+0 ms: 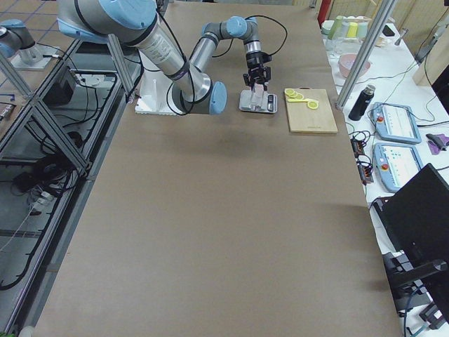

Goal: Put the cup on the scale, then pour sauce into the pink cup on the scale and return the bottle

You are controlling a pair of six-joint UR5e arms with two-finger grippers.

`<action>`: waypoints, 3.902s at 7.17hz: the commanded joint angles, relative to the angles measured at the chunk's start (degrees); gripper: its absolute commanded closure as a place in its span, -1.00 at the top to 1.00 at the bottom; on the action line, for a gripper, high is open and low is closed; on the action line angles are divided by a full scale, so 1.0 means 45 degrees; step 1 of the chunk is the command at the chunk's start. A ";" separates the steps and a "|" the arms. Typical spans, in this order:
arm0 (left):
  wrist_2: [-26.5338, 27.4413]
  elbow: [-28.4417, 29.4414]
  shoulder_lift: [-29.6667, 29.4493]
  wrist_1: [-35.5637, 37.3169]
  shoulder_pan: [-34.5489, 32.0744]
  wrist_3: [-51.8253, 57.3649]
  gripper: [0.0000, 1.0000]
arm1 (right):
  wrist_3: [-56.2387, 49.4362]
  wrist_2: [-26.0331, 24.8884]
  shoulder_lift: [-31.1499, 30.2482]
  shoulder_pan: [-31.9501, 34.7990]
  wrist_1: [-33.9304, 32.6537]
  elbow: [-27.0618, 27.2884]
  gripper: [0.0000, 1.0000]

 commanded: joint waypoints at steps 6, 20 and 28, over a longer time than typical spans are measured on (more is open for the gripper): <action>-0.0742 0.0078 0.0011 0.0222 -0.0003 -0.0129 0.95 | 0.0209 -0.2410 -0.0189 -0.0155 0.0030 0.0067 -1.00; -0.0762 0.0313 -0.0028 0.0222 -0.0179 -0.0715 0.95 | 0.0891 -0.5889 -0.0990 -0.1230 -0.0789 0.0047 -1.00; -0.0762 0.0468 -0.0047 0.0183 -0.0159 -0.0871 0.95 | 0.2045 -0.6827 -0.0990 -0.1640 -0.1356 0.0028 -1.00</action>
